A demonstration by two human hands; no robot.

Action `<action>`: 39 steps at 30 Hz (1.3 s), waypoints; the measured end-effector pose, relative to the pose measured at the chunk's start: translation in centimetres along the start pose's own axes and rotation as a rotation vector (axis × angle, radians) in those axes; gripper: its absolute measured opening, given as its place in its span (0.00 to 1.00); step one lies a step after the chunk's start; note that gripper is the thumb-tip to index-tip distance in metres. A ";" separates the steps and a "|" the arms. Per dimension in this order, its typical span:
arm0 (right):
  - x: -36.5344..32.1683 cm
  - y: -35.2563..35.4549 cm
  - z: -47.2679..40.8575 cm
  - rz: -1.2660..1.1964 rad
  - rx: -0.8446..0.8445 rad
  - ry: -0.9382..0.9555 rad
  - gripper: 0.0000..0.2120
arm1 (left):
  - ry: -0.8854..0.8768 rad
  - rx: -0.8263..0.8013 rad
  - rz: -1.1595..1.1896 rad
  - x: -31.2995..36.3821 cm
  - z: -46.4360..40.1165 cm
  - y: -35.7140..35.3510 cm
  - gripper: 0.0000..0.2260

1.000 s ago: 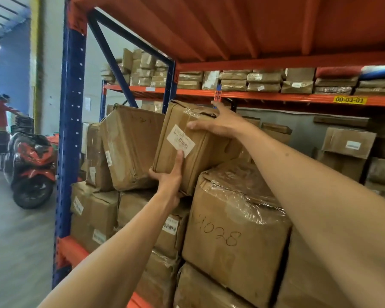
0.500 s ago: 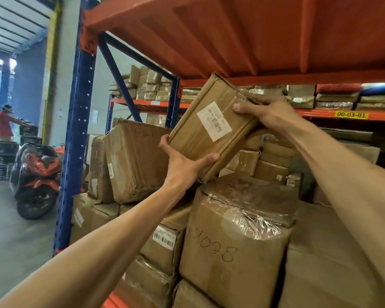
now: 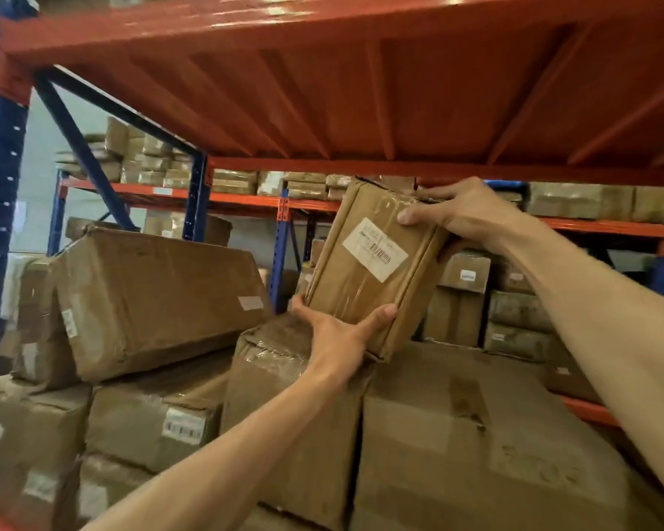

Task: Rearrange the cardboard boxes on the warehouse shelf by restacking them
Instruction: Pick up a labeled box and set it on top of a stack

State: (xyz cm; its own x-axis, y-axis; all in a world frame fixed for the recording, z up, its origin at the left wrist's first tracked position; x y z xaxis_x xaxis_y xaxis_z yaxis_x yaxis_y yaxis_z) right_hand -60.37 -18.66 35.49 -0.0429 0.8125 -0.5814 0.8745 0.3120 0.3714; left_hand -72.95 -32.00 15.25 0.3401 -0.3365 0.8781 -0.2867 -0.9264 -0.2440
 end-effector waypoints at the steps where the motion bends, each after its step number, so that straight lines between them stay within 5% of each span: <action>1: 0.3 1.0 0.3 0.034 0.020 -0.013 0.38 | 0.014 -0.018 -0.009 -0.2 0.7 -0.7 0.68; 3: 1.0 2.4 1.0 0.044 0.044 -0.049 0.40 | 0.011 -0.062 -0.047 -0.2 1.2 -1.4 0.67; 6: 2.7 3.5 2.5 0.002 0.089 -0.075 0.29 | -0.028 -0.094 -0.154 1.0 0.4 -0.5 0.60; 8: 3.8 3.9 3.8 -0.063 0.130 -0.076 0.33 | -0.093 -0.043 -0.329 2.5 -1.2 1.0 0.54; 10: 4.9 4.2 5.1 -0.112 0.182 -0.085 0.40 | -0.138 -0.038 -0.493 3.9 -2.3 1.7 0.55; 14: 9.0 4.4 7.9 -0.138 0.290 -0.215 0.70 | -0.126 -0.228 -0.511 5.0 -2.6 0.3 0.54; 16: 11.0 4.4 9.1 -0.229 0.294 -0.282 0.74 | -0.159 -0.326 -0.545 4.9 -2.5 -0.9 0.54; 24: 13.5 7.4 10.6 -0.475 0.356 -0.483 0.41 | -0.223 -0.447 -0.663 5.5 -0.3 -5.5 0.58; 29: 10.6 12.5 8.6 -0.335 0.411 -0.271 0.20 | -0.162 -0.448 -0.461 3.6 5.4 -9.2 0.48; 33: 8.2 16.4 7.4 -0.090 0.338 -0.118 0.18 | 0.025 -0.407 -0.136 1.0 10.6 -13.7 0.47; 39: 12.4 26.7 9.2 0.049 0.347 -0.104 0.20 | 0.046 -0.463 -0.012 -0.1 17.3 -23.5 0.46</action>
State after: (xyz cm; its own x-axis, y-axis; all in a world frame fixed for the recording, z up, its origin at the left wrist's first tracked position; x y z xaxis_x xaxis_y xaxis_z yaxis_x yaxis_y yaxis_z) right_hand -33.09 -4.77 31.56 0.0369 0.7626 -0.6458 0.9870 0.0734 0.1430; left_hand -50.76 -13.13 13.77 0.3091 -0.3088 0.8995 -0.6562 -0.7539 -0.0333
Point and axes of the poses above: each hand's wrist, its own z-axis away from the middle knuckle, its own y-axis out of the back of the hand, x = y × z, the point moved 9 cm from there along -z, towards the middle knuckle, and after that the axes turned 14 degrees about x, right-handed, at the moved point
